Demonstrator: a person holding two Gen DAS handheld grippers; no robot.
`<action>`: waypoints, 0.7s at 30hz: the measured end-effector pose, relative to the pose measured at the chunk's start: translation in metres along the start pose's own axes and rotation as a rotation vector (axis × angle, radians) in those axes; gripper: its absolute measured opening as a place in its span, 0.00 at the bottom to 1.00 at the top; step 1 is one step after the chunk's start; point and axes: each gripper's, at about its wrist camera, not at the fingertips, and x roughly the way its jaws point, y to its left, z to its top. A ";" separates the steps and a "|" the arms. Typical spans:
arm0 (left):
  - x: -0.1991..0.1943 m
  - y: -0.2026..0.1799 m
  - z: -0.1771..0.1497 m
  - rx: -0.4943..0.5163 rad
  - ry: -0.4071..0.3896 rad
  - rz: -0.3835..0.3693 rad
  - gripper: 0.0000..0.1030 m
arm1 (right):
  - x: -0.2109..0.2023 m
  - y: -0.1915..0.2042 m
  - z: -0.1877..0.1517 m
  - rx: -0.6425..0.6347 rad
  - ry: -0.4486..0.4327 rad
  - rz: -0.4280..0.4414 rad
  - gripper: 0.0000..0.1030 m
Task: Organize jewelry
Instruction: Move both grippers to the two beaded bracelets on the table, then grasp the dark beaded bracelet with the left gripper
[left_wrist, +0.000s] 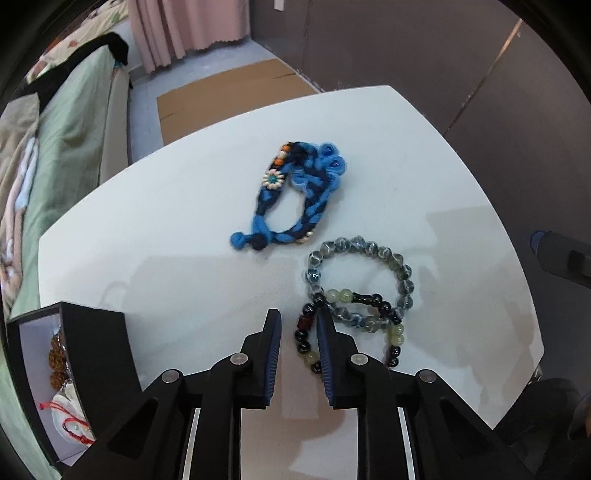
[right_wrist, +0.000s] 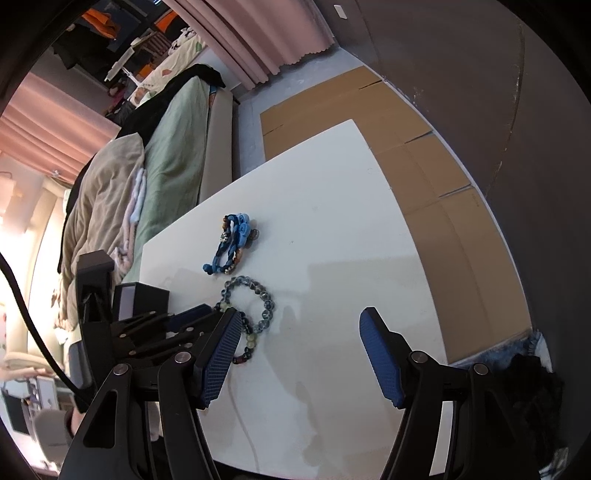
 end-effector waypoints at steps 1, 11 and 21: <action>0.000 -0.003 -0.001 0.010 -0.005 0.007 0.20 | 0.001 0.001 0.000 -0.003 0.000 -0.003 0.65; -0.016 0.004 -0.006 -0.004 -0.038 -0.039 0.08 | 0.029 0.018 0.000 -0.036 0.033 -0.046 0.45; -0.049 0.028 -0.001 -0.073 -0.114 -0.112 0.08 | 0.058 0.035 0.002 -0.089 0.065 -0.076 0.22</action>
